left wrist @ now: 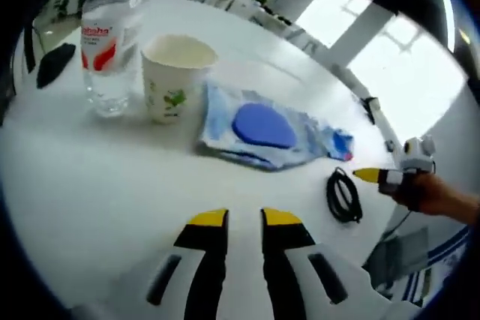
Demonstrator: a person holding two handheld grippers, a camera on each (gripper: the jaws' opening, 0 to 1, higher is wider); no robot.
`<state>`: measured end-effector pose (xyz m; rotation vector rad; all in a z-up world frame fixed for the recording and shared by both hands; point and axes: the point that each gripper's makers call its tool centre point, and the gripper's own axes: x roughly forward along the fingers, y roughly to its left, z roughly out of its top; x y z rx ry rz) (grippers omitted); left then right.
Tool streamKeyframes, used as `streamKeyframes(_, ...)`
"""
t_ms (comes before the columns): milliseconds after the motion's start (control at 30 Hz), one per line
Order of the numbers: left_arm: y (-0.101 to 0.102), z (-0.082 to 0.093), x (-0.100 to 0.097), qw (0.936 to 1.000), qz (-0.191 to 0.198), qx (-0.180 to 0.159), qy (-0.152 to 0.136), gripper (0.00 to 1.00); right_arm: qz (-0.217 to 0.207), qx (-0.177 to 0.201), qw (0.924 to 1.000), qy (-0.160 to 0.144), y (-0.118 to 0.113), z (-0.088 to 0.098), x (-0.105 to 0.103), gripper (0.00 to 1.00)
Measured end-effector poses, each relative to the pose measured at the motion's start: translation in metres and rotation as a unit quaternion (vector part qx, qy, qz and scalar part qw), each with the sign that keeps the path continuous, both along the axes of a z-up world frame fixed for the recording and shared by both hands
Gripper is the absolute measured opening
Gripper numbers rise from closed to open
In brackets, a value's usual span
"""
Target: Arrange the tabletop items into an orderly group along one side of the table until the central work area is clear of visible clutter.
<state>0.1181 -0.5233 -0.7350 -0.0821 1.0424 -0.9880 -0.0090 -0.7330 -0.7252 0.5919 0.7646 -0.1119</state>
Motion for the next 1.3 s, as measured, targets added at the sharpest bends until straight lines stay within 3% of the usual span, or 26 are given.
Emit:
streamKeyframes(567, -0.049, 0.005, -0.034, 0.9967, -0.080, 0.003, -0.015, 0.14, -0.046, 0.001, 0.9990, 0.001, -0.031, -0.008, -0.030, 0.08)
streamKeyframes(900, -0.099, 0.019, -0.058, 0.9889, -0.143, -0.010, -0.038, 0.15, -0.060, -0.004, 0.9982, 0.002, -0.036, -0.007, -0.044, 0.08)
streamKeyframes(1300, -0.166, 0.039, -0.068, 0.9853, -0.160, -0.036, -0.047, 0.16, -0.083, -0.020, 0.9963, 0.011, -0.062, 0.003, -0.040, 0.09)
